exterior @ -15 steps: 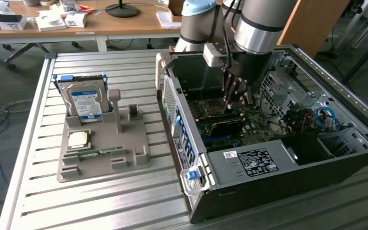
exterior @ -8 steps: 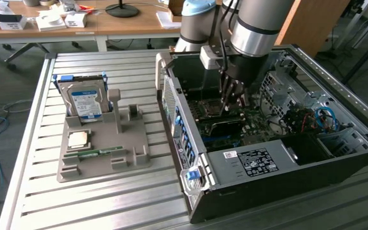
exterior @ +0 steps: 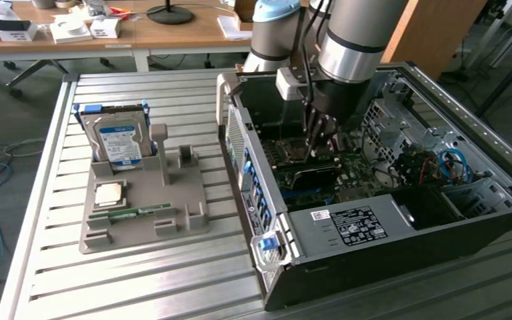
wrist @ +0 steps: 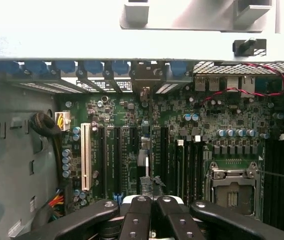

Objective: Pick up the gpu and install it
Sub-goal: 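Press down on the gpu until it lock into place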

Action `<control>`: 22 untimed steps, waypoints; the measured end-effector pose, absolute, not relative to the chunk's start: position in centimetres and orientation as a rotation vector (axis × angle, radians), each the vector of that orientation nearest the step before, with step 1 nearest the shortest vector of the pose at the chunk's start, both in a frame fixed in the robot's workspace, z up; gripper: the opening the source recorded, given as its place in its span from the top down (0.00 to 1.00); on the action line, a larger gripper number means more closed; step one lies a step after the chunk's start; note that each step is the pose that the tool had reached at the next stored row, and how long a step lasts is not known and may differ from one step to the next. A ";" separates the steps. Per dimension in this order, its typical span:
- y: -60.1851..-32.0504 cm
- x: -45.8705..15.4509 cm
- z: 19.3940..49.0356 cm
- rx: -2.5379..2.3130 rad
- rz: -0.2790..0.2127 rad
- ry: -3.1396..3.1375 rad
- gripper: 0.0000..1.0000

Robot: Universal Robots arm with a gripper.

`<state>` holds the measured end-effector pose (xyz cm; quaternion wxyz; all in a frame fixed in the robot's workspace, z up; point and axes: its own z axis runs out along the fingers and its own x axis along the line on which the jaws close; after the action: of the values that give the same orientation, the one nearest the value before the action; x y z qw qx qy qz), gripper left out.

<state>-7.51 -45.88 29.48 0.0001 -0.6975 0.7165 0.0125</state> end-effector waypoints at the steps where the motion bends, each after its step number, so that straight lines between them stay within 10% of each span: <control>1: -45.9 -7.5 29.4 -2.191 0.039 2.251 0.89; 22: -45.8 -7.9 28.0 -2.191 0.041 2.250 0.89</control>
<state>-7.91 -45.78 27.96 0.0003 -0.6975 0.7164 0.0129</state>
